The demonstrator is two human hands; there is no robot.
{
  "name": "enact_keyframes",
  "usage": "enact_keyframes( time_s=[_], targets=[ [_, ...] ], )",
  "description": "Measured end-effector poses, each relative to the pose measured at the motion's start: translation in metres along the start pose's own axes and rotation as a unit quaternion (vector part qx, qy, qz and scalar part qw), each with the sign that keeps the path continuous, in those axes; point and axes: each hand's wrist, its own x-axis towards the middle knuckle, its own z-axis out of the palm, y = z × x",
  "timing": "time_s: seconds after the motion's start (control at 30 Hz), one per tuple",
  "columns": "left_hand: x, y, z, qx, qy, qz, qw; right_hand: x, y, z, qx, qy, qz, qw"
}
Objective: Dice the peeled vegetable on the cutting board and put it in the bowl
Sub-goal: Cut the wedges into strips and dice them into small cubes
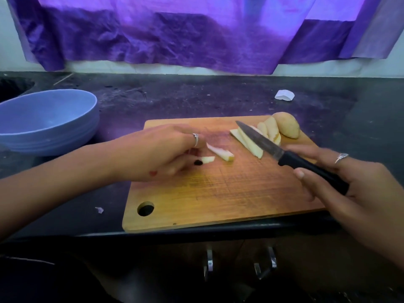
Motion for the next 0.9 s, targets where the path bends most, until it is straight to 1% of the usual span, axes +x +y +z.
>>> enact_keyframes(
  time_s=[0.13,0.2,0.27,0.33,0.43,0.5,0.57,0.63,0.73,0.83,0.9],
  targets=[
    [-0.017,0.005,-0.005,-0.062,-0.030,-0.033,0.997,0.003,-0.007,0.010,-0.016,-0.041,0.006,0.999],
    [-0.019,0.008,-0.003,-0.076,-0.030,-0.048,0.995,0.007,-0.010,0.019,-0.041,-0.056,-0.008,0.998],
    [-0.019,0.008,0.003,-0.080,-0.006,-0.065,0.995,0.014,-0.013,0.027,-0.089,-0.060,-0.004,0.994],
    [-0.018,0.007,0.008,-0.065,0.030,-0.075,0.995,0.021,-0.012,0.030,-0.130,-0.040,0.013,0.991],
    [-0.016,0.008,0.013,-0.078,0.089,-0.098,0.988,0.031,-0.010,0.031,-0.155,-0.016,0.025,0.988],
    [-0.016,0.012,0.015,-0.092,0.124,-0.108,0.982,0.030,-0.012,0.033,-0.139,-0.019,0.037,0.989],
    [-0.015,0.014,0.016,-0.088,0.136,-0.119,0.980,0.026,-0.013,0.034,-0.086,-0.003,0.049,0.995],
    [-0.014,0.011,0.017,-0.071,0.138,-0.128,0.979,0.020,-0.012,0.035,-0.044,0.025,0.058,0.997],
    [-0.012,0.006,0.020,-0.031,0.157,-0.130,0.979,0.010,-0.015,0.038,-0.004,0.032,0.061,0.998],
    [-0.009,0.006,0.021,-0.019,0.170,-0.128,0.977,0.002,-0.021,0.041,-0.006,0.025,0.043,0.999],
    [-0.009,0.007,0.020,0.013,0.152,-0.104,0.983,0.001,-0.024,0.044,-0.031,0.013,0.040,0.999]
  ],
)
